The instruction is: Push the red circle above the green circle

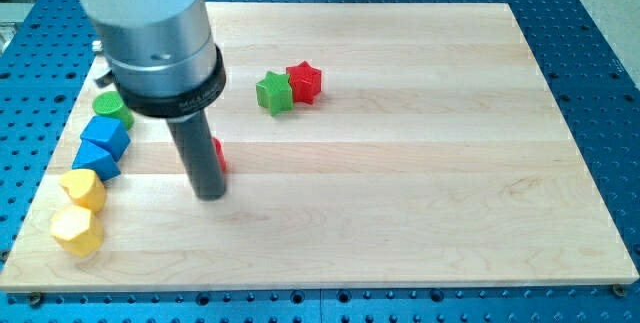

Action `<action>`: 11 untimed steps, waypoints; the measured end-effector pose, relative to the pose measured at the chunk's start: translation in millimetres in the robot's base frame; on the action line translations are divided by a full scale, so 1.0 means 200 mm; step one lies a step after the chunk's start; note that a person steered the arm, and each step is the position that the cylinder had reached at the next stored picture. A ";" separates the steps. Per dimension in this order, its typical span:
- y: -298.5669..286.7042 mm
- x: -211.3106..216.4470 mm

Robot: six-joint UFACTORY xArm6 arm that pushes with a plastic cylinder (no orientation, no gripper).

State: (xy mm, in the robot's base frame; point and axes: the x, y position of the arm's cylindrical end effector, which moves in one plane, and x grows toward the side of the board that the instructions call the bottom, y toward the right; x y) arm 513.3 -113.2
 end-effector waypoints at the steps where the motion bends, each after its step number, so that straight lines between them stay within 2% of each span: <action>1: 0.00 -0.13; 2: 0.11 -0.16; 3: 0.11 -0.33; 5: 0.15 -0.18; 6: -0.10 -0.20; 7: -0.11 -0.14; 8: -0.13 -0.28; 9: -0.14 -0.52; 10: -0.08 -0.60; 11: 0.06 -0.31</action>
State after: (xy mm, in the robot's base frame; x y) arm 451.4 -100.2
